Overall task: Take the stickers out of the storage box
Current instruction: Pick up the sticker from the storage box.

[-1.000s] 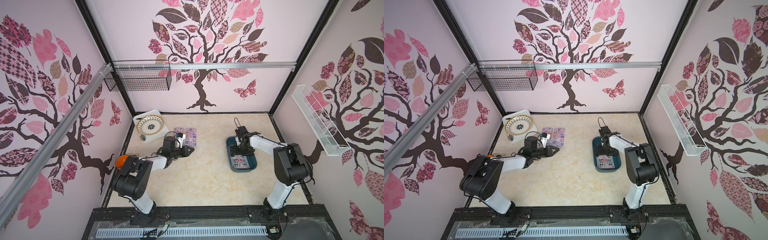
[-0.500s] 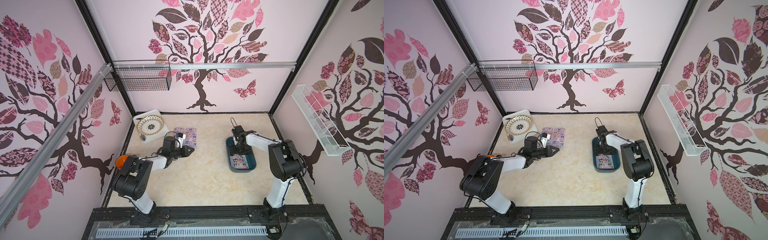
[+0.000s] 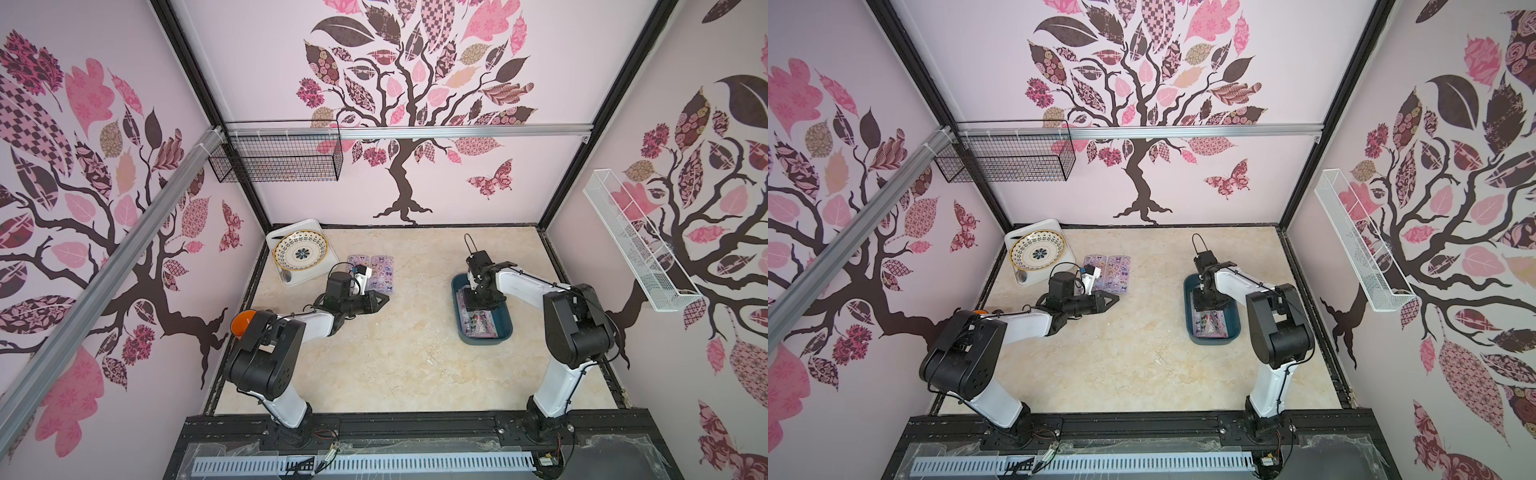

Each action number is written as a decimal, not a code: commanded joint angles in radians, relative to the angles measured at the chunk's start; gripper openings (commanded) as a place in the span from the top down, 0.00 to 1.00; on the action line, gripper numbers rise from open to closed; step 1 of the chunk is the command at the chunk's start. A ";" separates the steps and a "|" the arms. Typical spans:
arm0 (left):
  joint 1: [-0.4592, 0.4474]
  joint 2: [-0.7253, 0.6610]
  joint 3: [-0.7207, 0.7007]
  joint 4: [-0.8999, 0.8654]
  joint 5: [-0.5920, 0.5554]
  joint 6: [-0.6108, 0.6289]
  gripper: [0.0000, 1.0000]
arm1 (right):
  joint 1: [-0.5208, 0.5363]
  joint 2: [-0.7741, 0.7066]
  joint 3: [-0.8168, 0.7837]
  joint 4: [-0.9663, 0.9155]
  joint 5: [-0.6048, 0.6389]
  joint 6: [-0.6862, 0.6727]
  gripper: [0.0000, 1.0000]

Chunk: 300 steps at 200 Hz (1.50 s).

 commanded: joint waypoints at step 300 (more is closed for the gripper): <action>-0.100 0.224 0.688 -0.177 0.212 0.022 0.80 | -0.077 -0.216 0.154 0.185 -0.445 0.293 0.72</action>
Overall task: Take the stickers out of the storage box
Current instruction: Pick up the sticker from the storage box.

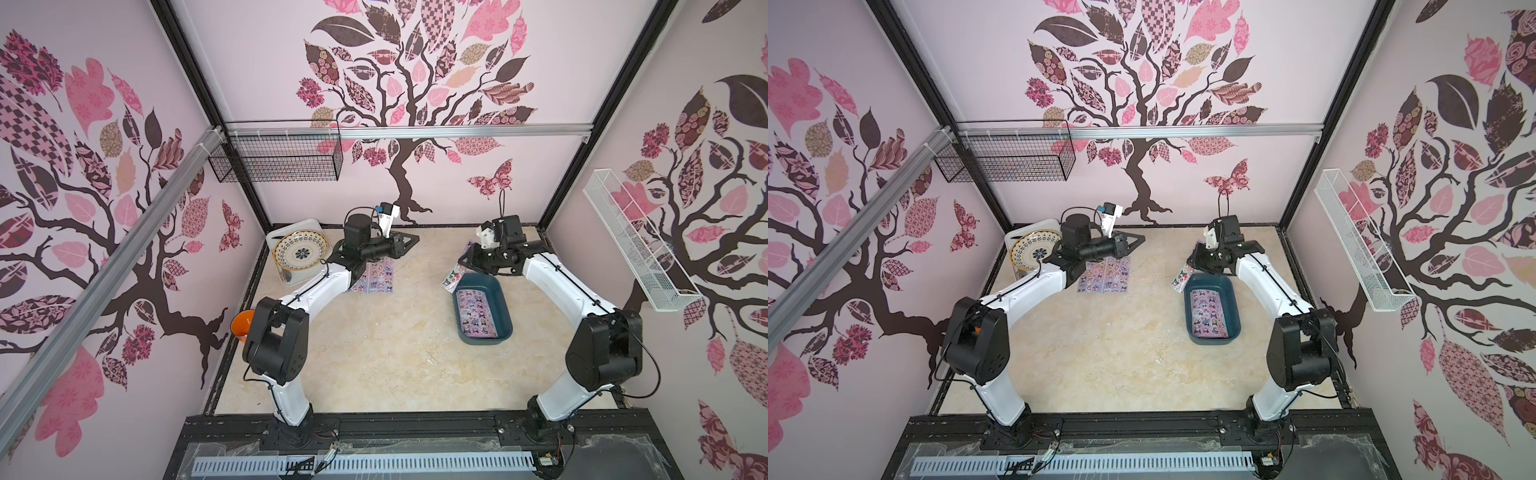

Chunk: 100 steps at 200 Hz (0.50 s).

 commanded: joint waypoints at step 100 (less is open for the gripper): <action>-0.026 0.104 -0.081 -0.149 0.329 0.180 0.69 | 0.005 0.052 0.063 -0.094 -0.290 -0.092 0.74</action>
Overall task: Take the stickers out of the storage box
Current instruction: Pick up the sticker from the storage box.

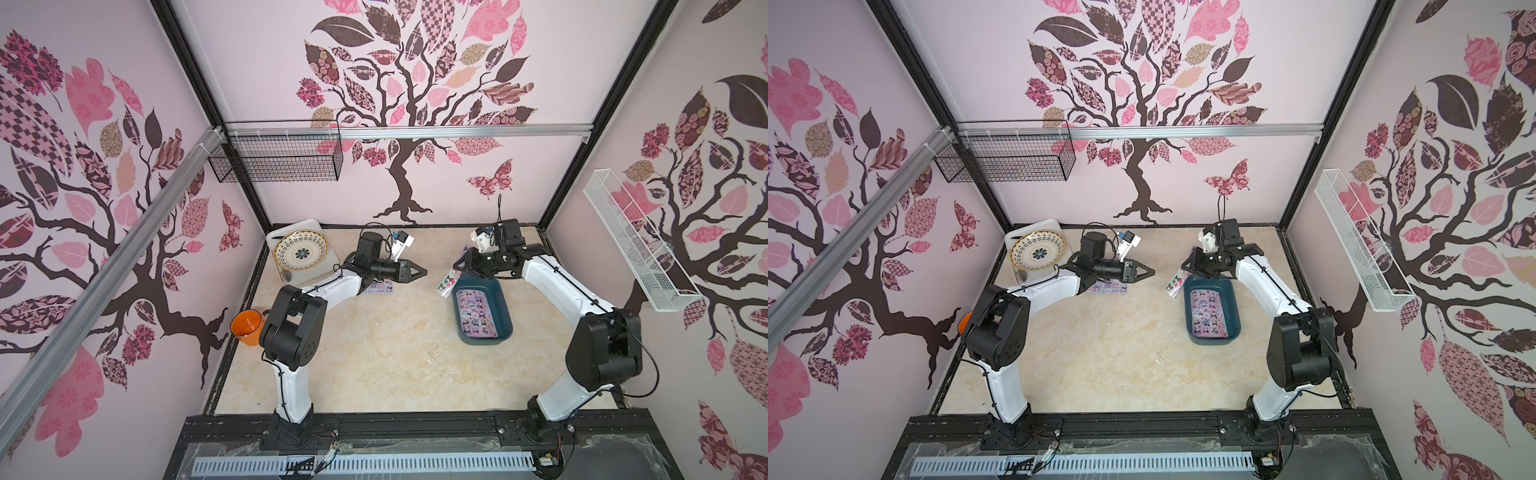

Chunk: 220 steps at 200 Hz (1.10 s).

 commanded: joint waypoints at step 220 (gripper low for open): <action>-0.005 0.058 0.066 -0.040 0.201 0.034 0.68 | 0.092 0.085 0.104 -0.034 -0.160 -0.020 0.72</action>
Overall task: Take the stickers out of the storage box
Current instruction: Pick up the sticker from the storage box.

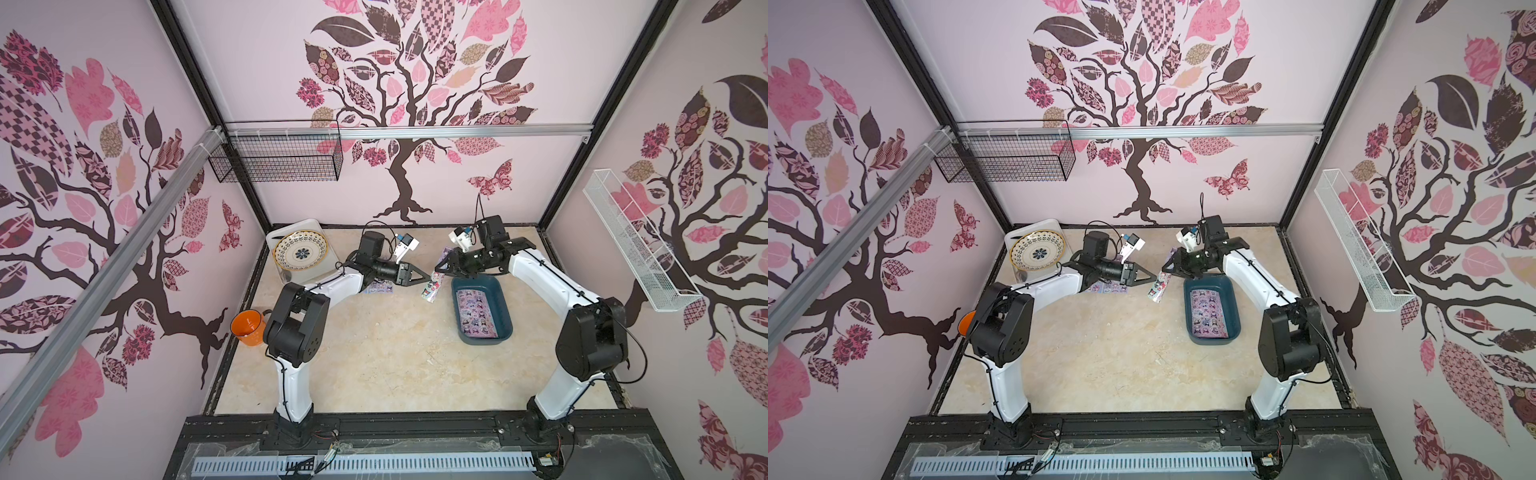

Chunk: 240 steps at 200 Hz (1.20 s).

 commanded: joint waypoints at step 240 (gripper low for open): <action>0.015 0.002 -0.025 0.262 0.026 -0.188 1.00 | 0.000 -0.049 -0.052 0.199 0.074 0.111 0.40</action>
